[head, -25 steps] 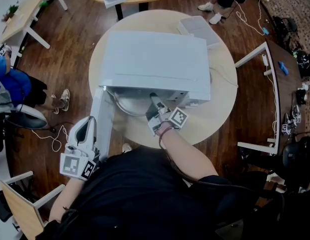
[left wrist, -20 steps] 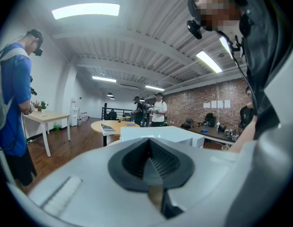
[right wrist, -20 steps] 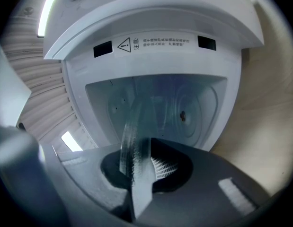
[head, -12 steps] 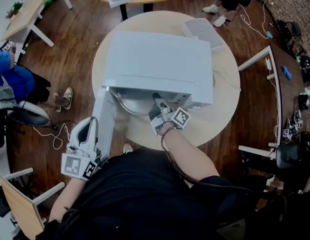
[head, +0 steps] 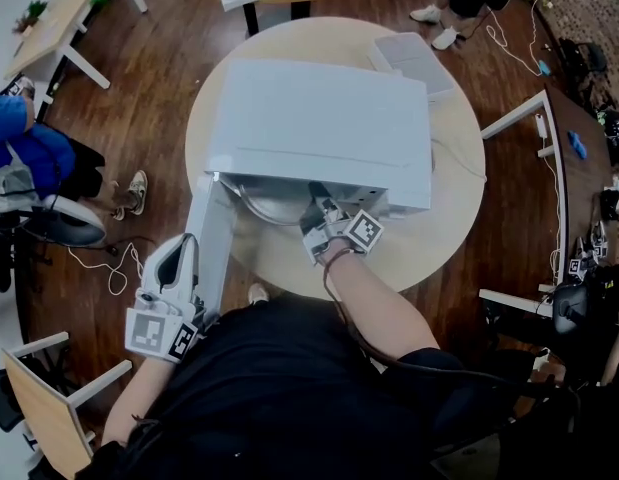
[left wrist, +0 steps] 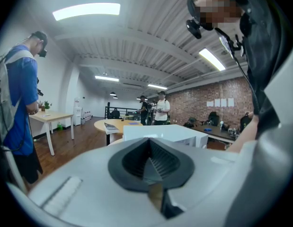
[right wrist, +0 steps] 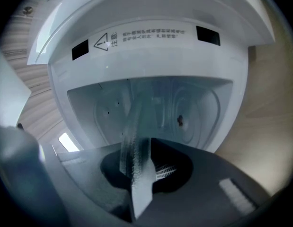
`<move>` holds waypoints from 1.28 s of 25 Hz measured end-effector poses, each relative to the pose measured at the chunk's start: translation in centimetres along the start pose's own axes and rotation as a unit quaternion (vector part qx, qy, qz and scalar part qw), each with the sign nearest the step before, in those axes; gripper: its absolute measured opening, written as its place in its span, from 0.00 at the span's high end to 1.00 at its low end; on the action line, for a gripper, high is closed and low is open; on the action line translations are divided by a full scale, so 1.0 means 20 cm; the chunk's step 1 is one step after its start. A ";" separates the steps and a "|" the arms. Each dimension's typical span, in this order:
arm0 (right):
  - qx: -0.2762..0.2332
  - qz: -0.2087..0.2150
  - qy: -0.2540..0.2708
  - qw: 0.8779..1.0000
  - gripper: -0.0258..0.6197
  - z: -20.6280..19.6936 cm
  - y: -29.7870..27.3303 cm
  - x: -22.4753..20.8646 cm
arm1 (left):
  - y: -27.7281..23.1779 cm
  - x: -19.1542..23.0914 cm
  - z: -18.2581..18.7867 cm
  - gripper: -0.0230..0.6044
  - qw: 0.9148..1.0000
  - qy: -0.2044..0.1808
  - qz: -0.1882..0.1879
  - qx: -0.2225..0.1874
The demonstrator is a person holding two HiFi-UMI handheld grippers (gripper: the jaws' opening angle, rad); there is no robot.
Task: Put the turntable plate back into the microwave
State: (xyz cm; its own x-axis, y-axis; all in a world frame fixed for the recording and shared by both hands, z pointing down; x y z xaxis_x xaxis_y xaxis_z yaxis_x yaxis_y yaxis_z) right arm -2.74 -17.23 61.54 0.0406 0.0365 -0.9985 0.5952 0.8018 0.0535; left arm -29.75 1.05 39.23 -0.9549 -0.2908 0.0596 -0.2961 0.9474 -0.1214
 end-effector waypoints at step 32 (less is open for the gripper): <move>-0.034 -0.026 -0.004 0.999 0.91 0.03 -0.06 -0.08 | 0.03 0.05 -0.01 0.95 1.000 0.000 0.020 0.008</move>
State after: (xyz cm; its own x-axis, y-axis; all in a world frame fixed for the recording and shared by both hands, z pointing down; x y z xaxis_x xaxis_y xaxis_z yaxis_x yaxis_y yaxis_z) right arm -2.95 -18.63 63.17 0.0178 -0.0104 -0.9998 0.5406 0.8413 0.0009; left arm -30.83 1.40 39.49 -0.9658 -0.2537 0.0541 -0.2589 0.9557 -0.1401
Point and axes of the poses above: the fingertips, and each gripper's own axes: y backward along the fingers, x to its left, z out of its top, the point moved 8 cm from there along y, backward along the fingers, and after that the axes turned 4 degrees about -x, right-handed, at the moved point
